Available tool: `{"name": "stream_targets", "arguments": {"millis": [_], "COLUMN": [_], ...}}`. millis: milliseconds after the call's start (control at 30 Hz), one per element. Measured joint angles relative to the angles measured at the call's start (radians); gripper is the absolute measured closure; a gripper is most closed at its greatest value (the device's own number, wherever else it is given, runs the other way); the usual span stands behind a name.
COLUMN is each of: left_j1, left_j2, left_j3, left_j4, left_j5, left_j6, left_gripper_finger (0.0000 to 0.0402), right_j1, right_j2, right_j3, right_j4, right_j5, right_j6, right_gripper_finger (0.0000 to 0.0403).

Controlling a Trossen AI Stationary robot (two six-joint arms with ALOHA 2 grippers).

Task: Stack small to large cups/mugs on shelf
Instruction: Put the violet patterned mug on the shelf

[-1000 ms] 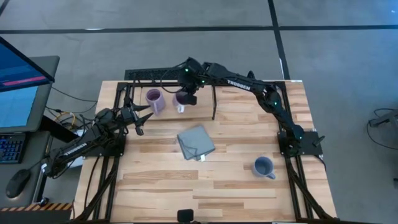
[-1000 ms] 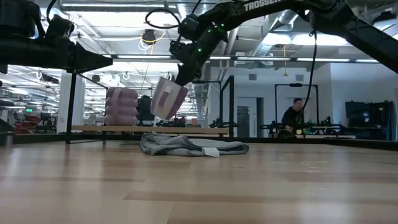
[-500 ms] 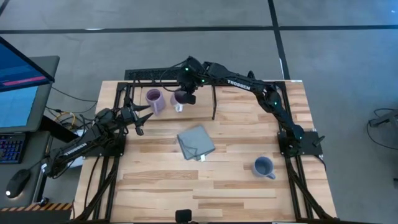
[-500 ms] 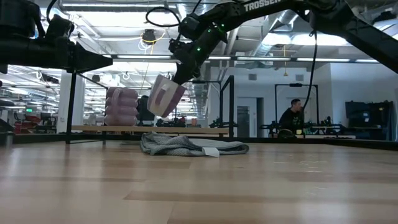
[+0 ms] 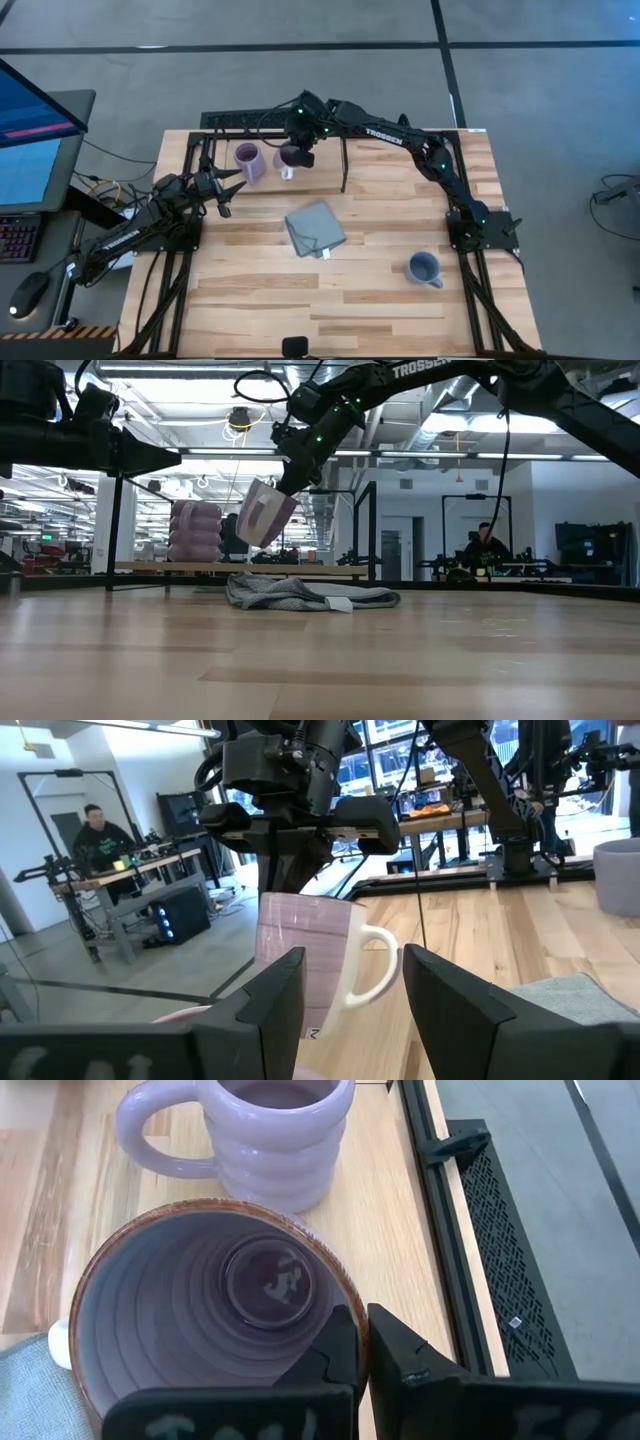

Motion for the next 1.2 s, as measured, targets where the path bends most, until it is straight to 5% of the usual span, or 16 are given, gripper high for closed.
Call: {"name": "stream_targets", "arguments": {"millis": [1200], "left_j1": [0.0], "left_j2": [0.0], "left_j3": [0.0], "left_j4": [0.0], "left_j5": [0.002], "left_j6": [-0.001], "left_gripper_finger": [0.024], "right_j1": [-0.013], "right_j2": [-0.003], "right_j3": [-0.029], "right_j4": [0.04], "right_j5": [0.001], "right_j6": [0.043], "right_gripper_finger": [0.0386]}}
